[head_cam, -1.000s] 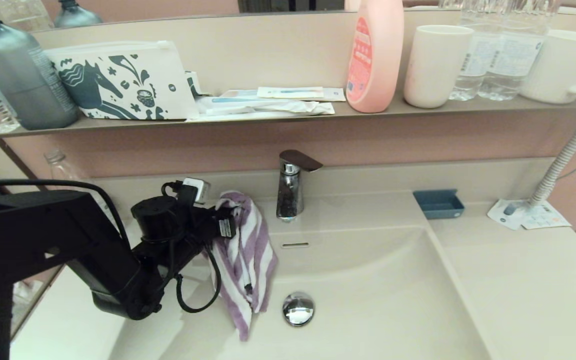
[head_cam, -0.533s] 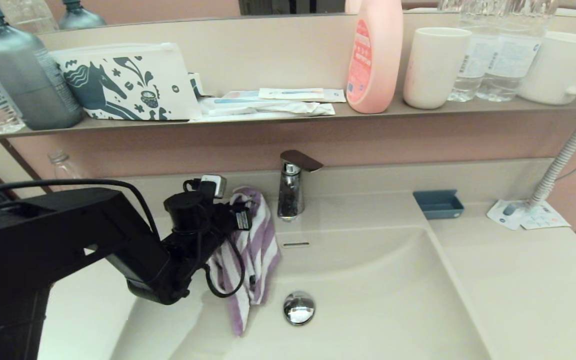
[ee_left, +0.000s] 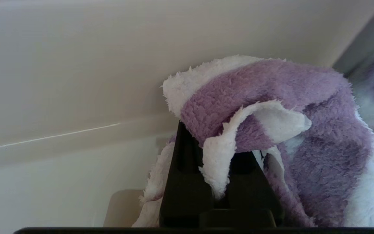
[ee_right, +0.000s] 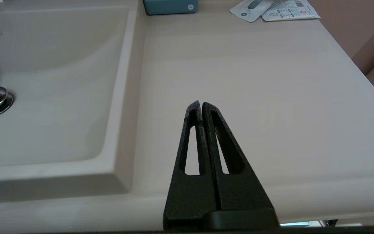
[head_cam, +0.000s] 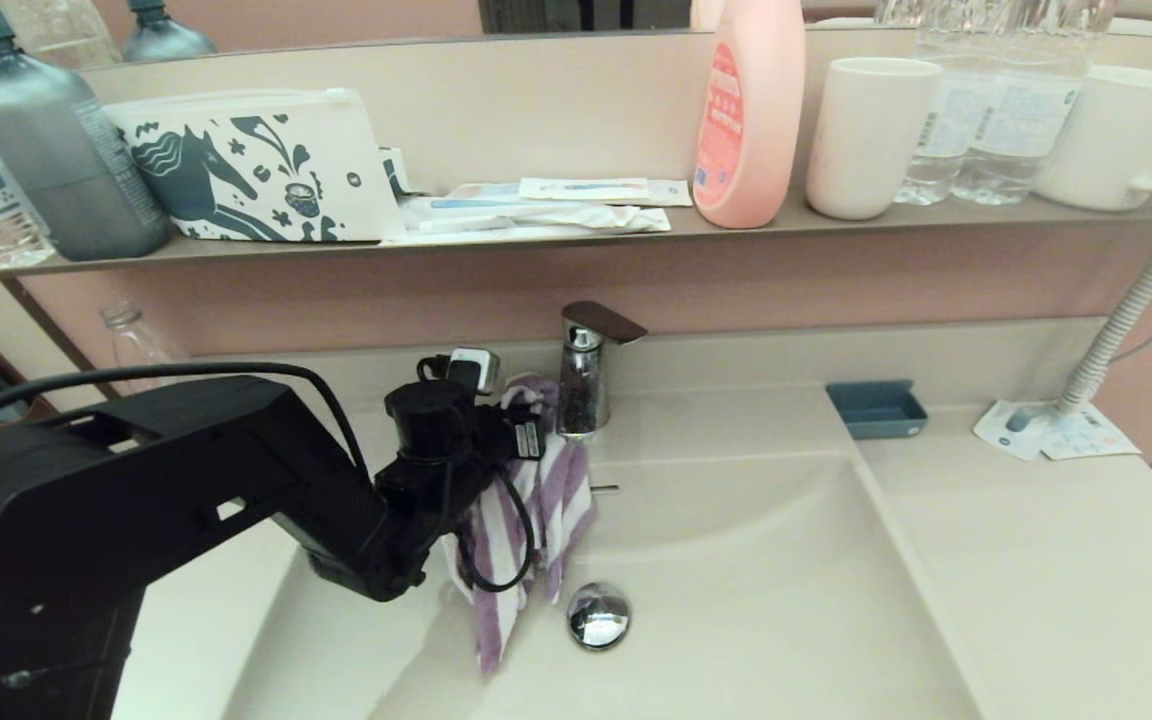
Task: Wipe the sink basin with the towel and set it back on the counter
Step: Wipe the sink
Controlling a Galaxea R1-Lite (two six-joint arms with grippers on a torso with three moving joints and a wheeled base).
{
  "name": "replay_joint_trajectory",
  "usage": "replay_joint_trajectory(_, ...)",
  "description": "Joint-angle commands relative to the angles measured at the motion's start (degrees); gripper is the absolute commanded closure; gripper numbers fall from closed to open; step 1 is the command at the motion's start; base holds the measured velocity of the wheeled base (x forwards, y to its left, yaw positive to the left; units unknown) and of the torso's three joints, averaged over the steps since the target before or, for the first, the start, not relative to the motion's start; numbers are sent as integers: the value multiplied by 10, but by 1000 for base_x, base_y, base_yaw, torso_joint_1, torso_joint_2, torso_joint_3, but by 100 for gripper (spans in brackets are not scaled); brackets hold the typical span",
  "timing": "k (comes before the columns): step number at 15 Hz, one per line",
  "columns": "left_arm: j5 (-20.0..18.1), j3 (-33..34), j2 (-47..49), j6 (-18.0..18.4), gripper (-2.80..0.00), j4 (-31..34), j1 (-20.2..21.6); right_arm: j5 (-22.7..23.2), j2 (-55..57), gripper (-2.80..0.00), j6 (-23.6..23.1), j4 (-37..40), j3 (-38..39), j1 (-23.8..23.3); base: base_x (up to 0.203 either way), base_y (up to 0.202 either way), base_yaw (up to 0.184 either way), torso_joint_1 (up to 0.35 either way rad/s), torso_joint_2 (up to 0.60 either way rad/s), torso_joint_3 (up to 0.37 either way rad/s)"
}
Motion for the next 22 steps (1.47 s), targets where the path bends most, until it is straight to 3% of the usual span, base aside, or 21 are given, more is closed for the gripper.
replay_joint_trajectory(1,4,-17,8,-1,0,10,-10,0,0,0,1,0,0,0,0,0,0,0,0,0)
replay_joint_trajectory(7,18,-40,8,-1,0,35,-31,0,0,0,0,0,0,0,0,0,0,0,0,0)
replay_joint_trajectory(12,9,-1,-6,-9,0,31,5,0,0,0,1,0,0,0,0,0,0,0,0,0)
replay_joint_trajectory(18,-53,74,-57,-6,0,29,103,0,0,0,0,0,0,0,0,0,0,0,0,0)
replay_joint_trajectory(22,-127,81,-59,30,0,25,205,0,0,0,1,0,0,0,0,0,0,0,0,0)
